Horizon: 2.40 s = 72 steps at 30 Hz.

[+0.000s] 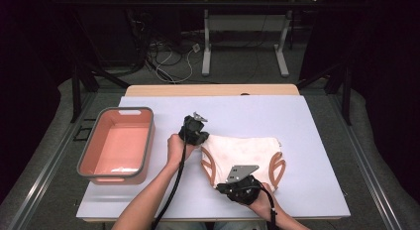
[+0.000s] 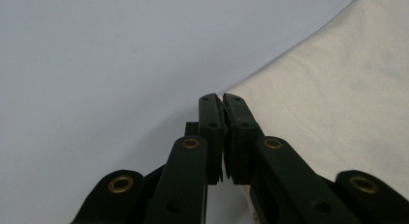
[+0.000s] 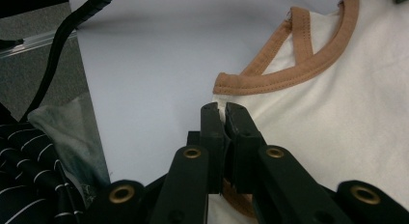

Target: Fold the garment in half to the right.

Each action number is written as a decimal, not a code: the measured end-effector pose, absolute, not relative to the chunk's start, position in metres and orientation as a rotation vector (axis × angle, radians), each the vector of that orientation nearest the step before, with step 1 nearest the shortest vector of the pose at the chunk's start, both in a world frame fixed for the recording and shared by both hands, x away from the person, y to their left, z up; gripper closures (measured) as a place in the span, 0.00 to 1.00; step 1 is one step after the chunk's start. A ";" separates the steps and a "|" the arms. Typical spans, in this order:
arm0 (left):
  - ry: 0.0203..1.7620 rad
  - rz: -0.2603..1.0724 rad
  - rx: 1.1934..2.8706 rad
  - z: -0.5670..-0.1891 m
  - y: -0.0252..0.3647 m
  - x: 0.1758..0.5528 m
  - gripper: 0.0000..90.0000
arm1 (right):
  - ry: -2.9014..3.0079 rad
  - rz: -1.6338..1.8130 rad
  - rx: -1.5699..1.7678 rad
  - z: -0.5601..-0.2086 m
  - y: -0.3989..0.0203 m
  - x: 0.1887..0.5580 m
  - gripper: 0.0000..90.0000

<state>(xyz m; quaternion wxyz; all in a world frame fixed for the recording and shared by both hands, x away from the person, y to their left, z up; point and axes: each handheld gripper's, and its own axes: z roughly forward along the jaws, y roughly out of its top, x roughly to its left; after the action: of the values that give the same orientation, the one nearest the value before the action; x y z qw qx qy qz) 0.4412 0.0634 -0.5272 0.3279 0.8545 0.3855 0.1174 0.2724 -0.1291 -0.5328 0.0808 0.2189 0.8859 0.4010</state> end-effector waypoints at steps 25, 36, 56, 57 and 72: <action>1.015 0.322 2.261 -0.514 0.073 0.443 0.97 | 2.620 1.310 0.685 -0.529 -0.129 0.274 0.97; 1.024 0.341 2.271 -0.510 0.078 0.444 0.97 | 2.601 1.337 0.677 -0.528 -0.126 0.275 0.97; 1.048 0.381 2.279 -0.501 0.083 0.450 0.96 | 2.548 1.406 0.663 -0.518 -0.123 0.280 0.97; 1.048 0.380 2.286 -0.500 0.084 0.450 0.96 | 2.548 1.397 0.656 -0.517 -0.123 0.280 0.97; 1.060 0.420 2.283 -0.485 0.085 0.454 0.96 | 2.500 1.436 0.648 -0.508 -0.121 0.284 0.97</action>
<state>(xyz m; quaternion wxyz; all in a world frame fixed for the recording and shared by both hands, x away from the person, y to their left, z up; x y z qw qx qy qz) 0.4537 0.0854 -0.4853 0.2906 0.8560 0.3975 0.1574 0.2839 -0.1211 -0.5075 0.0932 0.2184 0.8423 0.4839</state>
